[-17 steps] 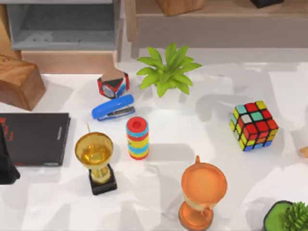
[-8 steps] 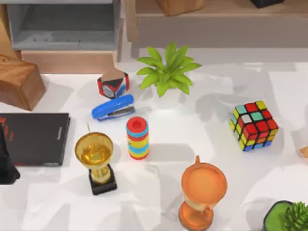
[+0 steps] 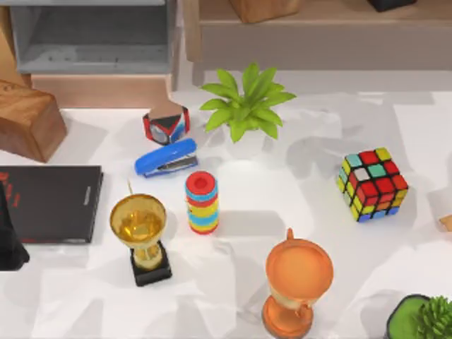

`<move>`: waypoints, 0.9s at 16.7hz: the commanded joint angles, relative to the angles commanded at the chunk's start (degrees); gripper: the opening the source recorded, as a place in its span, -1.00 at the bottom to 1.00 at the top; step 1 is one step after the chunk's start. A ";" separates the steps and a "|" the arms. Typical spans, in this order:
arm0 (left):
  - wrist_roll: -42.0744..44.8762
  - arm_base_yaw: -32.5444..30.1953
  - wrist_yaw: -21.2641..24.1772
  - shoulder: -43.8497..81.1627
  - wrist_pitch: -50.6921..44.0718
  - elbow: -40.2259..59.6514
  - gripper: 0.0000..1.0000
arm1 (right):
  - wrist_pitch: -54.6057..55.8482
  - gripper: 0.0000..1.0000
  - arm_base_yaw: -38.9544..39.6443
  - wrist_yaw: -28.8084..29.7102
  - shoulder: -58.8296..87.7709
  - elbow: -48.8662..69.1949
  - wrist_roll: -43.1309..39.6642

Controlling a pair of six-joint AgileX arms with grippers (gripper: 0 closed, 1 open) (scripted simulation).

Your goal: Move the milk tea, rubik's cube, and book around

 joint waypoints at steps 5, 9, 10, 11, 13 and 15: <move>0.00 0.00 0.00 0.00 0.00 0.00 1.00 | 0.05 -1.00 -0.14 -0.13 -0.30 -0.17 0.08; 0.00 0.00 0.00 0.00 0.00 0.00 1.00 | 1.51 -1.00 -0.76 -1.15 -5.75 -6.38 0.13; 0.00 0.00 0.00 0.00 0.00 0.00 1.00 | 1.92 -1.00 -1.16 -1.13 -7.66 -9.15 0.14; 0.00 0.00 0.00 0.00 0.00 0.00 1.00 | 2.22 -1.00 -1.61 -1.14 -9.53 -12.18 0.14; 0.00 0.00 0.00 0.00 0.00 0.00 1.00 | 3.07 -1.00 -2.02 -1.51 -13.13 -17.23 0.17; 0.00 0.00 0.00 0.00 0.00 0.00 1.00 | 4.09 -1.00 -2.40 -2.15 -15.65 -19.89 0.20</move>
